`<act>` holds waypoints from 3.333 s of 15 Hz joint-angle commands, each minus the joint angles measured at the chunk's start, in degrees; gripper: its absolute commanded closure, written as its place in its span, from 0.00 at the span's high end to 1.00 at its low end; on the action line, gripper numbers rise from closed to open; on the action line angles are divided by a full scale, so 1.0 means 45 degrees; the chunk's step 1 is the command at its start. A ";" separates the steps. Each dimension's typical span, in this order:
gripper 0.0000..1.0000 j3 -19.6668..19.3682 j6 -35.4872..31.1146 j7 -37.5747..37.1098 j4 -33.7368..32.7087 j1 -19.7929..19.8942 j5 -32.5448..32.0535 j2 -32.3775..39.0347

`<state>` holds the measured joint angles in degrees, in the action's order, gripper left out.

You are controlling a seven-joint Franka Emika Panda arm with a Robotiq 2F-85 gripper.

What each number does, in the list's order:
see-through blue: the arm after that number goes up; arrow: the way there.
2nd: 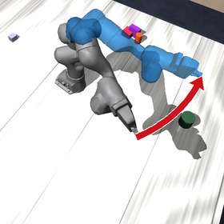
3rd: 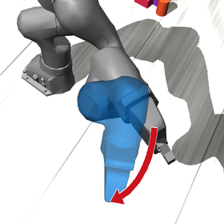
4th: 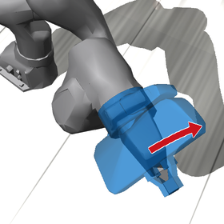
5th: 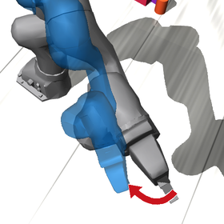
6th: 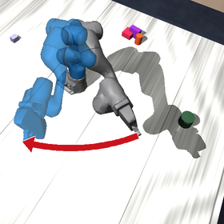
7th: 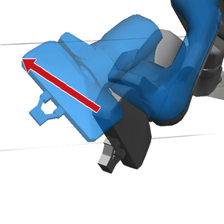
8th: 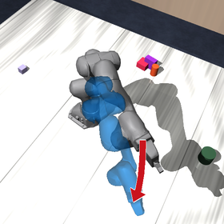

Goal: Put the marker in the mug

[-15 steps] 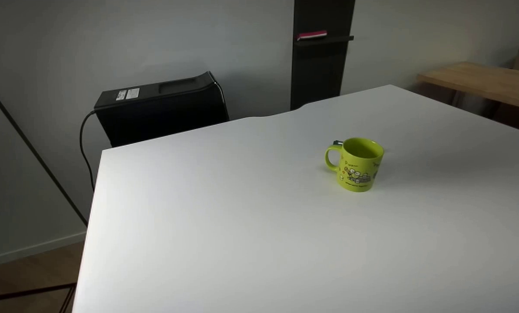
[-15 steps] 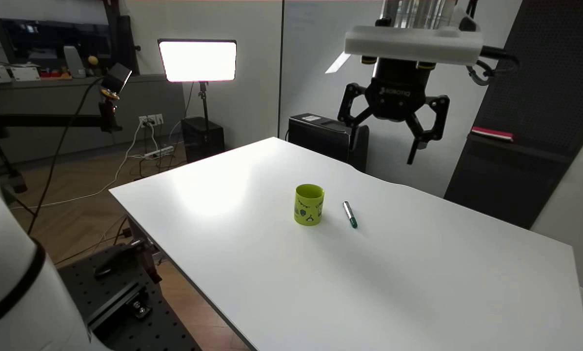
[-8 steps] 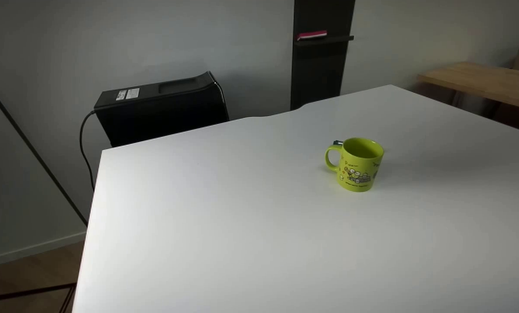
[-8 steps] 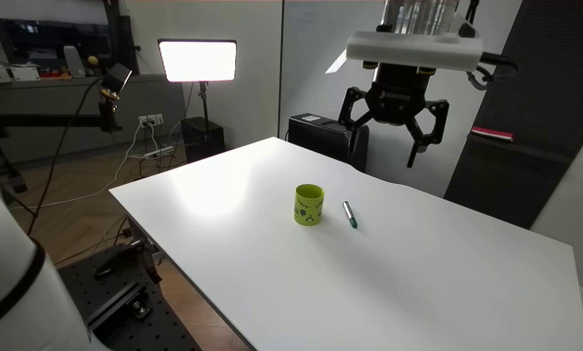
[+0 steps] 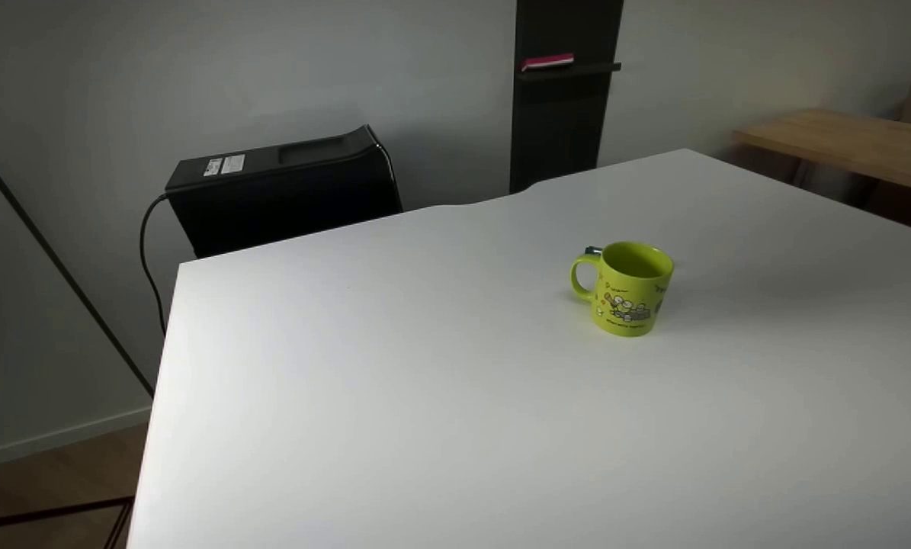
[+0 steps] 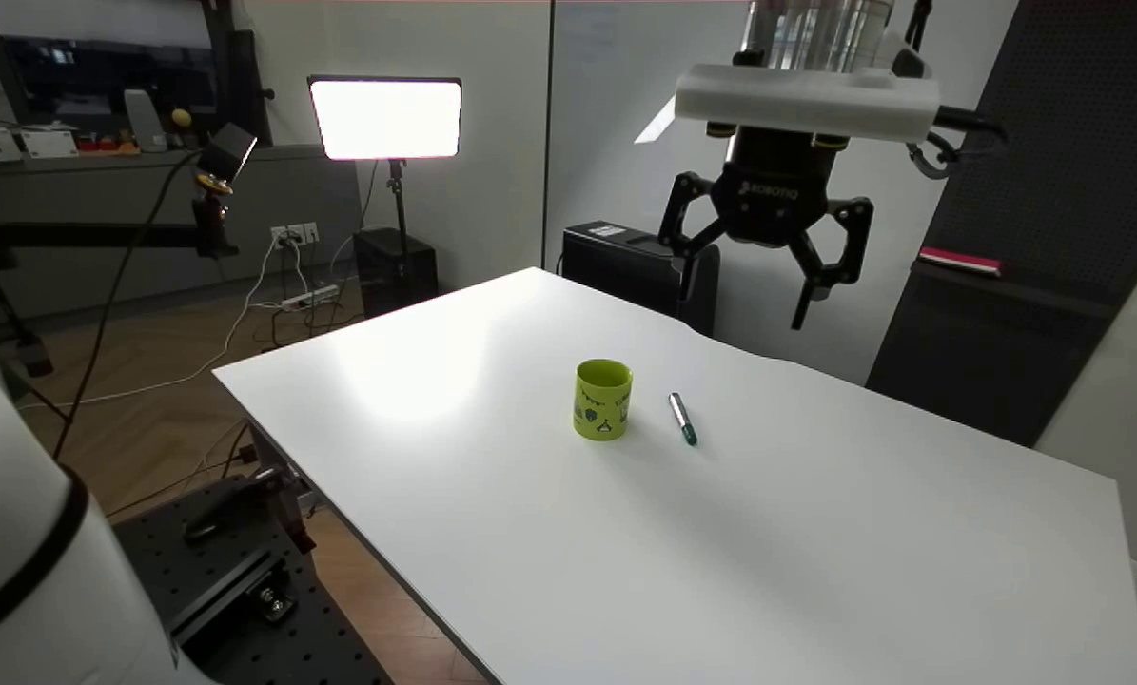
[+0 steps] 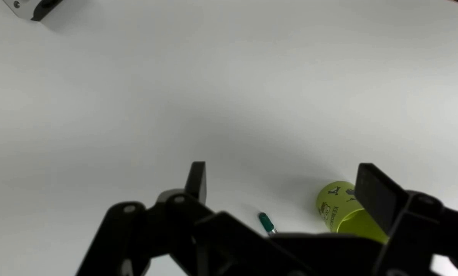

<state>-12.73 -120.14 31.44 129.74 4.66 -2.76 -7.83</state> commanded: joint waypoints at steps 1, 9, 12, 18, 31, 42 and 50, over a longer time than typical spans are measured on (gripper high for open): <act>1.00 0.0207 -0.0114 0.0335 -0.0190 0.0136 0.0082 0.0701; 1.00 0.0633 -0.1161 0.0861 -0.0938 0.0382 0.0516 0.3249; 1.00 0.0959 -0.1672 0.0743 -0.1578 0.0545 0.0827 0.4371; 1.00 0.1723 -0.2384 0.0393 -0.3268 0.0839 0.0909 0.6502; 1.00 0.2909 -0.2859 -0.0704 -0.6806 0.0615 0.0494 0.9849; 1.00 0.3081 -0.4044 -0.0710 -0.7619 -0.0045 -0.1450 1.0722; 1.00 0.3435 -0.4133 -0.0382 -0.7480 -0.0094 -0.1757 1.0972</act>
<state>2.31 -138.63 29.60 97.37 4.23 -9.32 40.44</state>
